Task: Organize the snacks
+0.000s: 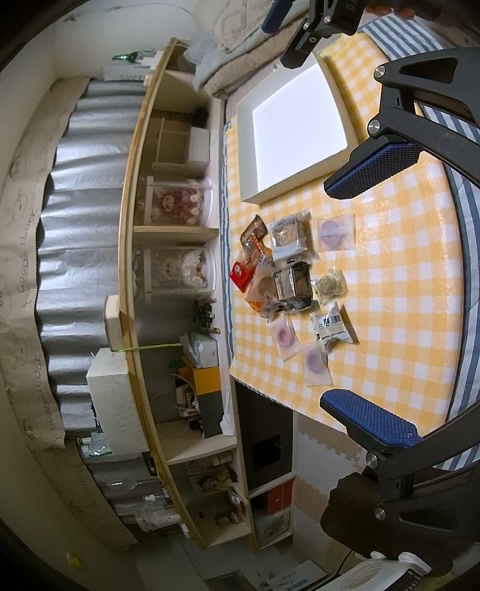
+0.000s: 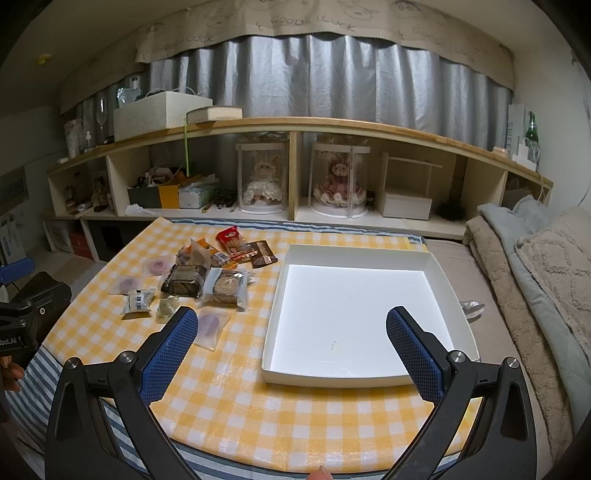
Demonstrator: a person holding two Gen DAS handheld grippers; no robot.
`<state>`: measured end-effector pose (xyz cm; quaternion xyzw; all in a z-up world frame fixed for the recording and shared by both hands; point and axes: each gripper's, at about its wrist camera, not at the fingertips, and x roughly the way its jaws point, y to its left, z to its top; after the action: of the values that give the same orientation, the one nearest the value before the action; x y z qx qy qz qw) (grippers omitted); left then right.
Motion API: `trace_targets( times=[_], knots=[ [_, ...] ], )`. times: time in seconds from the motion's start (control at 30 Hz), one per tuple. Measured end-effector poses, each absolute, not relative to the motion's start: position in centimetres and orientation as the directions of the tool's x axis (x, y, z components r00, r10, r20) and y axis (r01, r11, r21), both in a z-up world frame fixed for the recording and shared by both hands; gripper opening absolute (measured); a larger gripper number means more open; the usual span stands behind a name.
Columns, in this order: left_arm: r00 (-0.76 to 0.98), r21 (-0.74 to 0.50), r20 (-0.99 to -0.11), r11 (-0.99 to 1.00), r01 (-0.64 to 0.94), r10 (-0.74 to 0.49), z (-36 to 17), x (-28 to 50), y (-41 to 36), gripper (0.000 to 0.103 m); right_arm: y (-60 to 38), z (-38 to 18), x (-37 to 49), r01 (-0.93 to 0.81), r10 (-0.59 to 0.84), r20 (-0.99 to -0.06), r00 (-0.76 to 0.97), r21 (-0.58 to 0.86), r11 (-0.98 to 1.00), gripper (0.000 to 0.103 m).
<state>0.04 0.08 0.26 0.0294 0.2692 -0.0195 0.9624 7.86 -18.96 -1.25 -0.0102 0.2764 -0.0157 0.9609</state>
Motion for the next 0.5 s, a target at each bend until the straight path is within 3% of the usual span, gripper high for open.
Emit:
trace_targets(
  times=[0.5],
  knots=[
    [0.854, 0.050, -0.520, 0.997, 0.055, -0.021, 0.14, 0.00, 0.11, 0.103, -19.02, -1.25, 7.86, 0.026, -0.035, -0.532, 0.846, -0.026, 0.999, 0.103]
  ],
)
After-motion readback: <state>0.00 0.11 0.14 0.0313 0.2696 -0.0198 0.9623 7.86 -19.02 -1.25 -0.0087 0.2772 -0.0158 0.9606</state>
